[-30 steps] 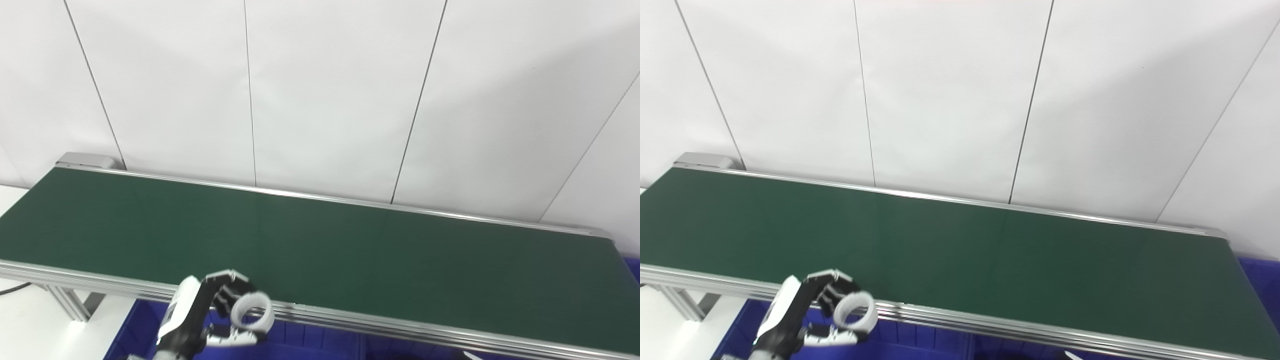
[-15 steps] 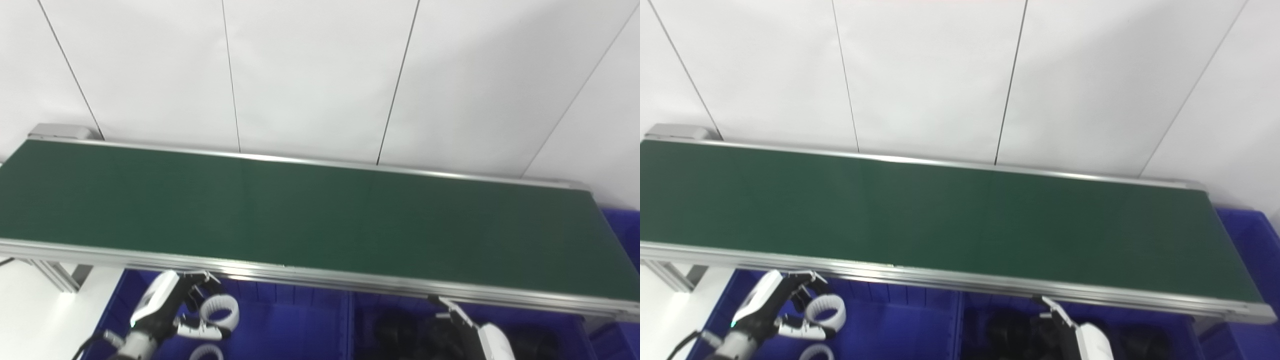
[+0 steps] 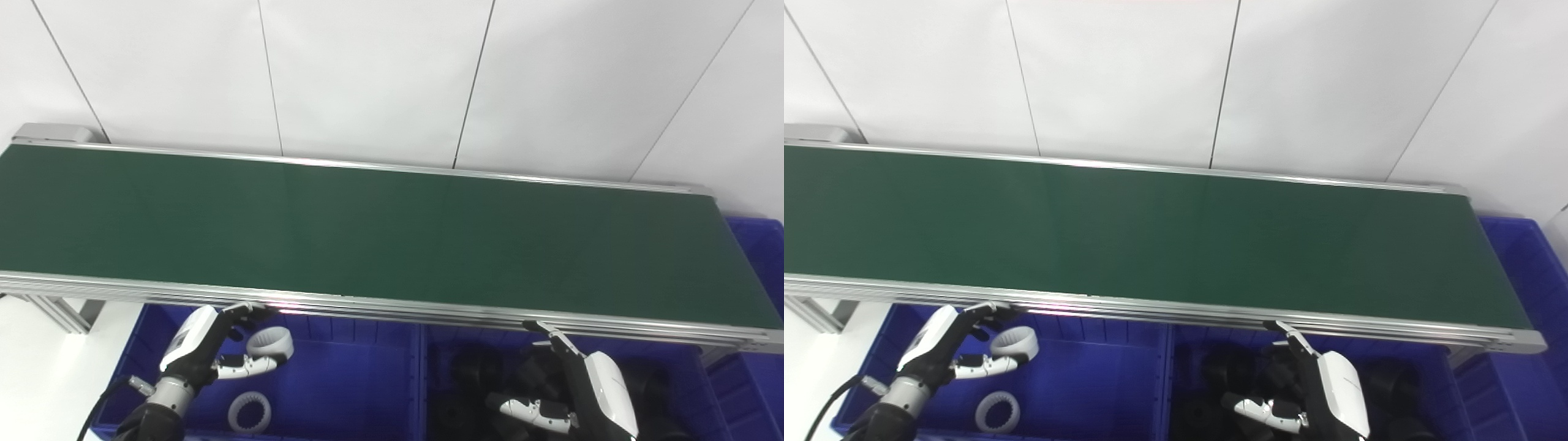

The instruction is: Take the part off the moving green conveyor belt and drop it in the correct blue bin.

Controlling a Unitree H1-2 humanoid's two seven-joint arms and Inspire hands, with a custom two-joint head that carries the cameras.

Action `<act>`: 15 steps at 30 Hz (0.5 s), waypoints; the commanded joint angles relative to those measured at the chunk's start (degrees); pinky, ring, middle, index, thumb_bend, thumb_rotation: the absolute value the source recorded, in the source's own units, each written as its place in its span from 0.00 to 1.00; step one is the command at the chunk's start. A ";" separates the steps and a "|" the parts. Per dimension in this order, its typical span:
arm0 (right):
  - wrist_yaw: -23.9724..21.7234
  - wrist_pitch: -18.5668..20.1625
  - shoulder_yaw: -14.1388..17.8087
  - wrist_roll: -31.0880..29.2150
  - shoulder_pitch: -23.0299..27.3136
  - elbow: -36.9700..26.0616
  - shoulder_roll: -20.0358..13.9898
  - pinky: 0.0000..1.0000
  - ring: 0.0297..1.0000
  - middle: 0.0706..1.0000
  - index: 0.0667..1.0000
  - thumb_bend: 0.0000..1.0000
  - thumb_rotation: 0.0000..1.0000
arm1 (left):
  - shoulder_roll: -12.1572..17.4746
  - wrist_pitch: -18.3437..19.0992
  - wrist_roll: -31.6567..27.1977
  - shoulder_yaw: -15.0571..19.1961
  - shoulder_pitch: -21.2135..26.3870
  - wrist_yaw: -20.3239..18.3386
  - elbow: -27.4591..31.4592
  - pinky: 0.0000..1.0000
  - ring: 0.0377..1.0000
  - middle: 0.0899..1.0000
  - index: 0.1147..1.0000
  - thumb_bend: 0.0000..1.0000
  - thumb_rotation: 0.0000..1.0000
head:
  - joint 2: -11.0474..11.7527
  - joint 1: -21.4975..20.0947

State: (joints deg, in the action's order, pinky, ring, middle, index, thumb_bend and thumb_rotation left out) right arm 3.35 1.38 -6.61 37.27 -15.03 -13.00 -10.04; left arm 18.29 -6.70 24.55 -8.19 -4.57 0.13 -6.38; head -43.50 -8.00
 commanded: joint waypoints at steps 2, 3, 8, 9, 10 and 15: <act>0.30 0.19 0.27 0.19 0.46 -2.12 -0.06 0.60 0.63 0.62 0.80 0.75 0.34 | -0.30 -5.83 -1.70 -0.24 0.45 0.59 3.25 0.65 0.72 0.75 0.78 0.91 0.69 | -0.03 -0.06; 0.27 0.22 0.26 0.24 0.46 -2.15 -0.02 0.60 0.63 0.62 0.80 0.75 0.34 | -0.35 -6.78 -1.92 -0.38 0.48 0.55 3.48 0.65 0.73 0.75 0.76 0.93 0.68 | -0.03 -0.06; -0.32 1.16 0.24 0.51 0.45 -2.66 0.33 0.60 0.64 0.63 0.80 0.75 0.36 | -0.10 -9.08 -4.57 -1.91 0.96 -3.25 6.02 0.69 0.76 0.77 0.76 0.95 0.64 | -0.14 -0.16; -0.45 1.32 0.26 0.55 0.45 -2.76 0.40 0.60 0.64 0.63 0.80 0.76 0.36 | -0.04 -9.33 -5.14 -2.17 1.08 -4.04 6.39 0.68 0.76 0.77 0.76 0.95 0.63 | -0.14 -0.16; -0.43 1.24 0.24 0.51 0.47 -2.74 0.43 0.60 0.64 0.63 0.80 0.76 0.36 | -0.07 -10.20 -5.78 -2.70 1.39 -4.87 6.75 0.68 0.75 0.77 0.76 0.96 0.62 | -0.13 -0.35; -0.07 0.83 0.02 0.81 0.38 -2.67 0.70 0.59 0.63 0.62 0.80 0.76 0.36 | -1.25 -10.85 -8.87 -4.60 2.70 -8.49 8.02 0.62 0.70 0.76 0.74 0.95 0.54 | -0.25 -1.75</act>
State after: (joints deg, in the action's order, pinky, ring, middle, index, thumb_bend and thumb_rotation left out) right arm 2.77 1.95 -6.66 37.89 -14.98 -13.17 -9.63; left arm 16.99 -15.86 17.04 -12.76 -3.39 -7.73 -0.47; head -43.68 -9.32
